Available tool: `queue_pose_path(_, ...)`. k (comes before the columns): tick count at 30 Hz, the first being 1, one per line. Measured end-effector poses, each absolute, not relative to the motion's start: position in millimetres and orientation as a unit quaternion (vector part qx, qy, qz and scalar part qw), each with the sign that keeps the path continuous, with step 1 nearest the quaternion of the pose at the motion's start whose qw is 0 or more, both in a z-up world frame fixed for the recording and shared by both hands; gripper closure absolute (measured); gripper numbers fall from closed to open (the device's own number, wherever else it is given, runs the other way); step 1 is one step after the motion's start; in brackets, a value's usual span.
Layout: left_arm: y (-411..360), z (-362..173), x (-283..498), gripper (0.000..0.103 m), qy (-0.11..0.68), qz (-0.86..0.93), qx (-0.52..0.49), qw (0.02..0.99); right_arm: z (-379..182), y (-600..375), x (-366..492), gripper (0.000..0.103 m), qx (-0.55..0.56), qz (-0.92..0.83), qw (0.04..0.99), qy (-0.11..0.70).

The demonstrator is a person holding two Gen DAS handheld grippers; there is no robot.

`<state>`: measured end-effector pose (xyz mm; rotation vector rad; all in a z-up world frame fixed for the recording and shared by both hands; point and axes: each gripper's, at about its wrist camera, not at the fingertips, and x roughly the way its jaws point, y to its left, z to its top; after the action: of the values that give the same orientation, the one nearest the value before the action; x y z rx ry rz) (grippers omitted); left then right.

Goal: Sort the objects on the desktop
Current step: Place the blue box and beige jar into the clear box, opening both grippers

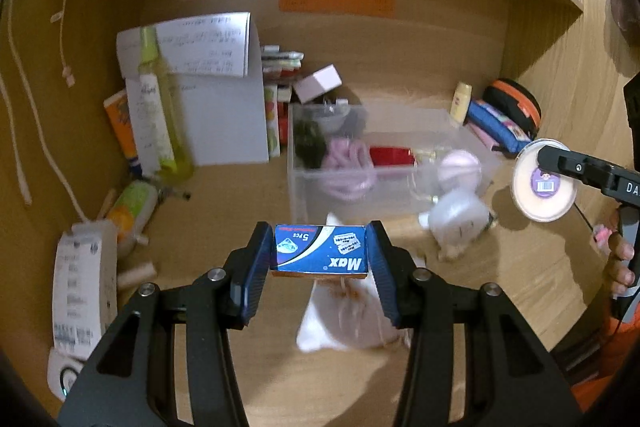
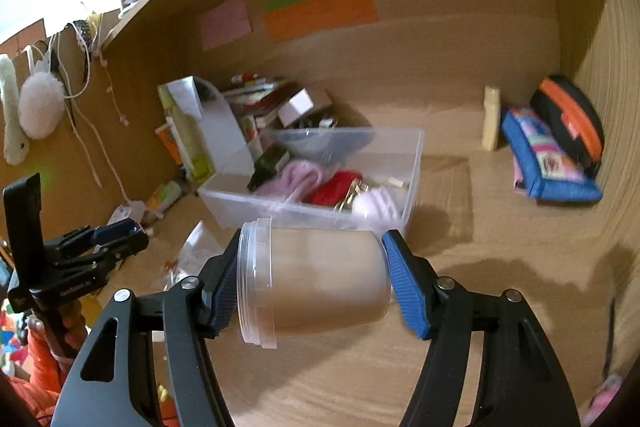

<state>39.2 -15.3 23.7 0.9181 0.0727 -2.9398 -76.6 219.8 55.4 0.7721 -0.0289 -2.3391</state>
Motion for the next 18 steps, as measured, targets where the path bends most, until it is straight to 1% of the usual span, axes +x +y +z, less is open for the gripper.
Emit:
queue_pose_path(9,-18.4,41.5,-3.3,0.055,0.013,-0.962,0.273,0.006,70.8,203.1,-109.5,0.040,0.290,-0.899,0.329,-0.007)
queue_pose_path(18,-13.1,38.5,-46.2,0.055,0.001,-0.962,0.273,-0.032,63.0,173.1,-143.1,0.040,0.311,-0.891,0.331,0.005)
